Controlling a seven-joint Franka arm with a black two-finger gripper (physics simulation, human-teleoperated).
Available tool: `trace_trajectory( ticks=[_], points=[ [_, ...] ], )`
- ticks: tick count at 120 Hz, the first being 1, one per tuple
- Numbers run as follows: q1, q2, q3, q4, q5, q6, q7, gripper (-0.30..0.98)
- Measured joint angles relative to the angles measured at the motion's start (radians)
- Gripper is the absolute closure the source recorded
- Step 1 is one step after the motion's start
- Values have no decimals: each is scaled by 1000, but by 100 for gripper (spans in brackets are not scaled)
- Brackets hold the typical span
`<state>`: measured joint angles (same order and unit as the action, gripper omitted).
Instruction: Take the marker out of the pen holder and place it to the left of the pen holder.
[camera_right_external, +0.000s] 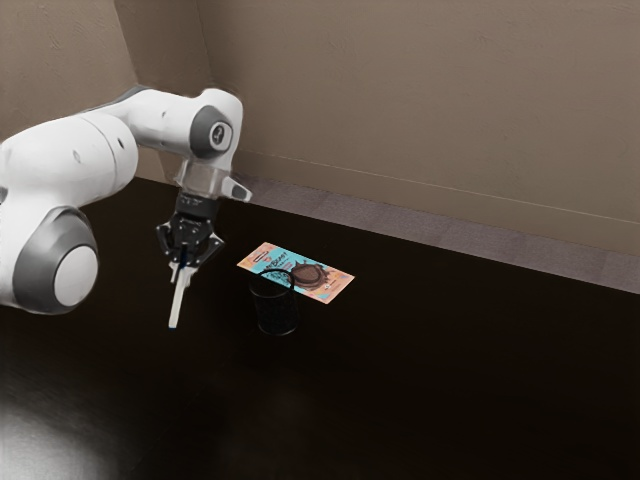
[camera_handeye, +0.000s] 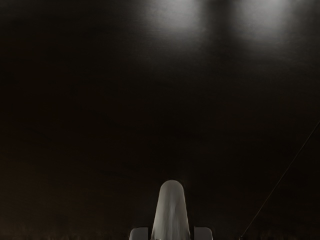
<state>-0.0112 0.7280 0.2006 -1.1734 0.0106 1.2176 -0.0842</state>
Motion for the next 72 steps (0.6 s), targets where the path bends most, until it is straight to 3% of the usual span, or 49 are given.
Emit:
trace_trajectory(
  ticks=[45, 72],
  points=[
    [54, 92, -6, -28, -31, -73, 5, 76],
    [54, 89, -7, -28, -43, -62, 4, 30]
  ],
)
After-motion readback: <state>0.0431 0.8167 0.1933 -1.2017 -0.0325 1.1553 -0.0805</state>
